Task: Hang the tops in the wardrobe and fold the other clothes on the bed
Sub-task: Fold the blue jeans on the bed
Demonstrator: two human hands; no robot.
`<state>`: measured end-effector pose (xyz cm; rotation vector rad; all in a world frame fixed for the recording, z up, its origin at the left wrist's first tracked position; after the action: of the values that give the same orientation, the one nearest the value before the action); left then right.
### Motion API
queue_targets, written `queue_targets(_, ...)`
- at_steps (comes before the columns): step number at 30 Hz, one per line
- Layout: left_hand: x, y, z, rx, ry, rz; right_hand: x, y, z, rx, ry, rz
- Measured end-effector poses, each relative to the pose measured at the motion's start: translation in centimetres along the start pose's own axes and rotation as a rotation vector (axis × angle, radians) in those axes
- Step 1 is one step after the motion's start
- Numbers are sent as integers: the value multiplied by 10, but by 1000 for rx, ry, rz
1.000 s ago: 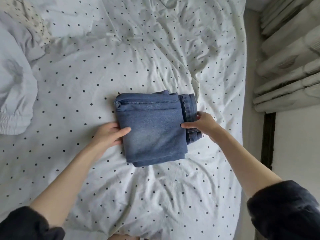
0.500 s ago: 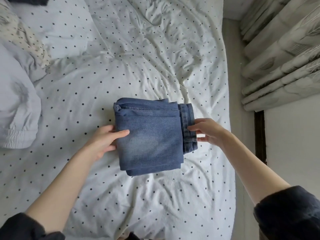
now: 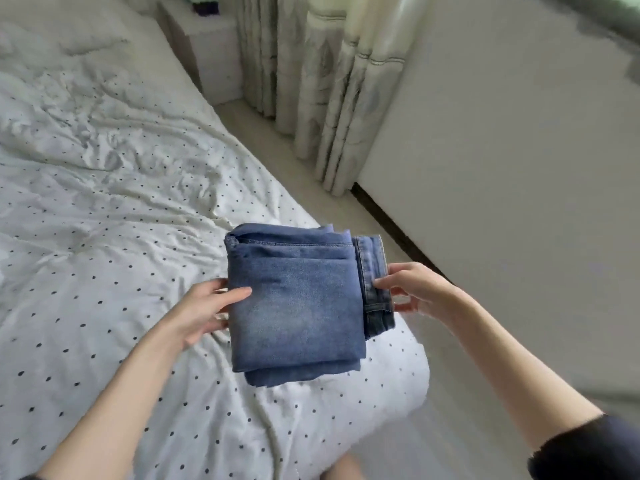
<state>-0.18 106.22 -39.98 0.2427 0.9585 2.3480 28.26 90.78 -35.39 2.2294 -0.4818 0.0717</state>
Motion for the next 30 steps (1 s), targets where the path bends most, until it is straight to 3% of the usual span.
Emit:
queue_targets(8,-152,42,-14,-69,-420,-445,48,191,177,6,-442,422)
queue_targets(17,-301,172,-88,-127,-789,-879,11,391,350,-63,-805,774)
queue_targets(24,-393,309,-166,-236,-992,-1236,-37,557,442,-140,-942,1127)
queue_targets(30,-481,439,-212,-368,-1065,-1511,-72,694,480,-229,-1043,1449)
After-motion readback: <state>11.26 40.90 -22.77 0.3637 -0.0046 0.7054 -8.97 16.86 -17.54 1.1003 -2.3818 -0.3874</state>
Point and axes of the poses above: each hand's wrist, its own y-axis away from the middle knuckle, its own x-axis out of the back of the hand, z = x × y, the point moved 1 cm from there along -y, towards the middle knuckle, and after that the axes turned 2 degrees about x, right-handed, at the moved point
